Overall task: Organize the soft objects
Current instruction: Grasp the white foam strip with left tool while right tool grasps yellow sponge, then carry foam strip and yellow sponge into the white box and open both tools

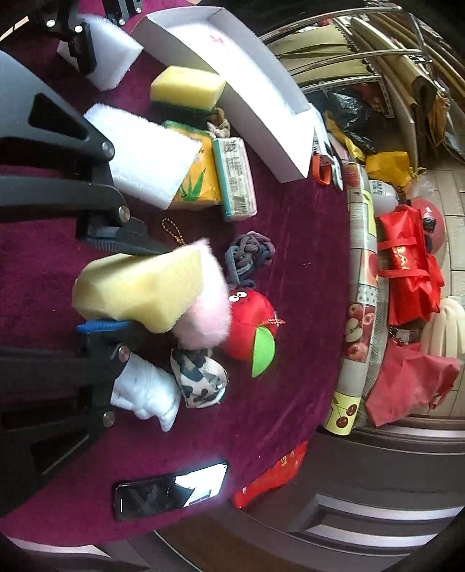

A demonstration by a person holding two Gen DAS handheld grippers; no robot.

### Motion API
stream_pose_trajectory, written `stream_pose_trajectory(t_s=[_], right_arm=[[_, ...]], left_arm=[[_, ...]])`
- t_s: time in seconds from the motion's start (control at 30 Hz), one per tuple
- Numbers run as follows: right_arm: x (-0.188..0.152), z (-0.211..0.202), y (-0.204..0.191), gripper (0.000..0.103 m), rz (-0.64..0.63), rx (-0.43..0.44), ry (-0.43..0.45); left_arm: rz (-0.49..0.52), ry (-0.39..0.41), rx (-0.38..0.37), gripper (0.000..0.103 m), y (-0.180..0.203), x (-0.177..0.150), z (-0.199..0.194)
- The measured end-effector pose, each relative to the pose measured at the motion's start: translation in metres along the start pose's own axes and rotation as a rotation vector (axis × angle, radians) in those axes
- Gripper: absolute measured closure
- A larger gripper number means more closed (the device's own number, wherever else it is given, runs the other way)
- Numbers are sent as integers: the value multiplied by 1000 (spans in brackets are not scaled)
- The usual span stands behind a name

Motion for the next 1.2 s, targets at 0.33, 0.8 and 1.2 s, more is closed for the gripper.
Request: stream_pose_trajectory(t_s=[0.33, 0.8, 1.2], right_arm=[[7, -20, -3, 73, 3, 0, 53], [12, -42, -5, 73, 0, -1, 104], [19, -64, -17, 73, -17, -10, 155]], left_arm=[[-15, 44, -3, 83, 1, 3, -14], [-31, 129, -3, 83, 1, 9, -44], [-53, 207, 16, 83, -10, 14, -73]])
Point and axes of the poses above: each gripper's, at about its wrist camera, not at the fingertips, and z roughly the way its jaws point, y to its right, x to its top, the point moved 4 cm from there along z, roughly the way its jaws point, and after that the axes turned 2 degrees about z, right-handed, at the moved point
